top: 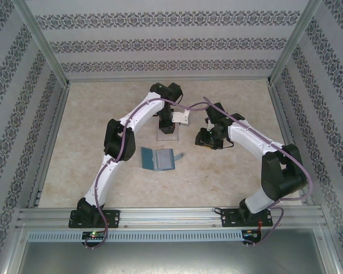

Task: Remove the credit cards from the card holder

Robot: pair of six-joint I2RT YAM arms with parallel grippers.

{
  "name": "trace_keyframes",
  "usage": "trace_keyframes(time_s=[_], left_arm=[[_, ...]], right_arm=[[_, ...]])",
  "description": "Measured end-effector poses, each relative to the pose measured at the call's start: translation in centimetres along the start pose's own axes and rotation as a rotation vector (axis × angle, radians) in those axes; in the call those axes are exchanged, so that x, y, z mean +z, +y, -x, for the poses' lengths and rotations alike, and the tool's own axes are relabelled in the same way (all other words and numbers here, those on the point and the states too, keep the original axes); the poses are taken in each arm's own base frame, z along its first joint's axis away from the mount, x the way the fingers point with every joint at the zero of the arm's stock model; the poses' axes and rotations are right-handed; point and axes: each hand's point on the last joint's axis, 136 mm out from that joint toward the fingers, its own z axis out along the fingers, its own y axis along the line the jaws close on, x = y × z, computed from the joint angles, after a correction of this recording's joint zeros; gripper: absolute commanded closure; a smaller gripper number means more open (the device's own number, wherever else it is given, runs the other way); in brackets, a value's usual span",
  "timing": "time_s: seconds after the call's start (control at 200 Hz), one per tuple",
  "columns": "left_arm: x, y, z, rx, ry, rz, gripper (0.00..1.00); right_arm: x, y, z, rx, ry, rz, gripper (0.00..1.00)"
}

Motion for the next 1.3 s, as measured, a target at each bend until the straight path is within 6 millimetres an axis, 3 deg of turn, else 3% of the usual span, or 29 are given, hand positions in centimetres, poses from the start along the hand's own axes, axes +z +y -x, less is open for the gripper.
trace_keyframes(time_s=[0.365,0.61,0.969,1.304], left_arm=[[-0.4,1.9,-0.1,0.011,0.031,0.096,0.73],[-0.6,2.6,0.0,0.014,0.031,0.131,0.8],[-0.5,3.1,-0.1,0.013,0.042,0.154,0.9],[0.3,3.1,-0.4,0.0,0.045,0.151,0.88]], right_arm=[[-0.1,0.0,-0.1,-0.001,-0.003,0.002,0.62],[-0.4,0.1,0.0,-0.003,-0.011,0.007,0.62],[-0.3,0.0,-0.1,-0.003,-0.01,0.006,0.62],[-0.3,0.0,-0.2,-0.002,-0.008,0.005,0.62]])
